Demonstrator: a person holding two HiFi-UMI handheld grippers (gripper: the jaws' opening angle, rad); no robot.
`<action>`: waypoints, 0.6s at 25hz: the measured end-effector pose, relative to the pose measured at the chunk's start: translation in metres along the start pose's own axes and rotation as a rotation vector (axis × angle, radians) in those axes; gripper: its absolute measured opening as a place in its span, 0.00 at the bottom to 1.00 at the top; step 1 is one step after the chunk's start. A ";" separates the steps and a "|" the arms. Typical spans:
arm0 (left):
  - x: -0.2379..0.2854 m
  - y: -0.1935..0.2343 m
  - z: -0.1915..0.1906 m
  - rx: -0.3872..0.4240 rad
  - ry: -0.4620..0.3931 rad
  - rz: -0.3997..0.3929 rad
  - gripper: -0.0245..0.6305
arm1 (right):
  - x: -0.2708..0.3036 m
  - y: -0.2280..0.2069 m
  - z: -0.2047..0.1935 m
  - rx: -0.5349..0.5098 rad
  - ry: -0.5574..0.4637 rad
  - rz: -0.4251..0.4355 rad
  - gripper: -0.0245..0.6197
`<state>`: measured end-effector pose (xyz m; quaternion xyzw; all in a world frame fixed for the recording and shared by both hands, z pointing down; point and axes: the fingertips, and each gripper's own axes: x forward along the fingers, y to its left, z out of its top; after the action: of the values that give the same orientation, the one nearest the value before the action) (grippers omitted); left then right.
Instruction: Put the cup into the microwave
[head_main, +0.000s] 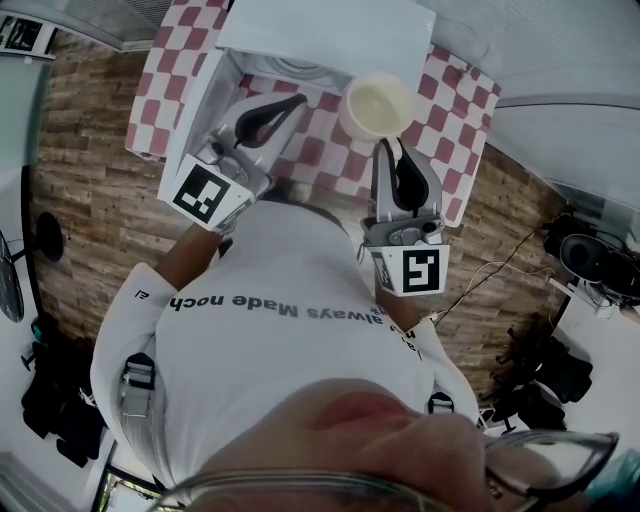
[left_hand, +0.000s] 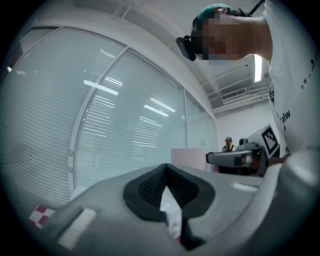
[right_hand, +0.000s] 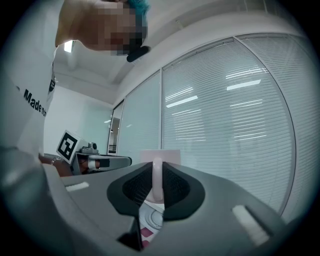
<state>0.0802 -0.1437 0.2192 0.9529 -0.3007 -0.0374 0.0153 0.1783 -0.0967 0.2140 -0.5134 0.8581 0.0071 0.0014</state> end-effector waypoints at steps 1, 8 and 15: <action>-0.001 0.003 0.002 0.004 0.001 -0.004 0.04 | 0.004 0.002 0.002 0.001 -0.003 -0.001 0.10; -0.011 0.037 0.013 0.005 -0.002 -0.016 0.04 | 0.035 0.015 0.015 0.001 -0.024 -0.016 0.10; -0.026 0.063 0.008 -0.010 0.020 -0.002 0.04 | 0.053 0.032 0.010 0.000 -0.013 -0.027 0.10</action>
<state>0.0221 -0.1807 0.2162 0.9534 -0.2994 -0.0293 0.0230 0.1249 -0.1286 0.2038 -0.5250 0.8510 0.0107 0.0070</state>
